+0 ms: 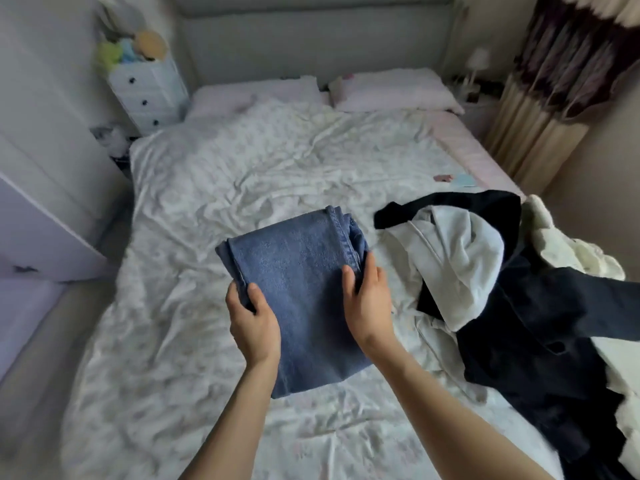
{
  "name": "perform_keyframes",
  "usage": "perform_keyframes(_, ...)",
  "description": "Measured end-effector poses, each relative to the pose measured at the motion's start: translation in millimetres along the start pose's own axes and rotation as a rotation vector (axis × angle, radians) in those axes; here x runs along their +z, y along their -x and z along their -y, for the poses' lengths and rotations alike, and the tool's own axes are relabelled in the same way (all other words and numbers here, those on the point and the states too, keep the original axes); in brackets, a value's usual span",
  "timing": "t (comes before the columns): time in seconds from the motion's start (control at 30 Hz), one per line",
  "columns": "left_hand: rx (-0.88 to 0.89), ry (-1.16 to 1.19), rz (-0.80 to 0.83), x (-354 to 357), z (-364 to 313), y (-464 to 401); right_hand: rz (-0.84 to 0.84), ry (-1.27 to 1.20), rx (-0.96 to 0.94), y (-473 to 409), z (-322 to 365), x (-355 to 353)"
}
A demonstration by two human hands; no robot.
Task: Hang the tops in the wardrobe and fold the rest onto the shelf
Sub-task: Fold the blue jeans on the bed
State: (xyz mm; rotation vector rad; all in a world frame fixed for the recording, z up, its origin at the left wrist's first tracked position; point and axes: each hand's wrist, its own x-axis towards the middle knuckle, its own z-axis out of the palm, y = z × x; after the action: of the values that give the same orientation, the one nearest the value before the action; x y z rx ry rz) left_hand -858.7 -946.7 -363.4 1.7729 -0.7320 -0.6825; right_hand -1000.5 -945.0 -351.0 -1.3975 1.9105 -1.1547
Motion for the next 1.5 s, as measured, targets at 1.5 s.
perform_keyframes(1.5,0.732,-0.448,-0.988,-743.3,-195.7,-348.4,0.201,-0.66,-0.816,286.3,685.6,462.8)
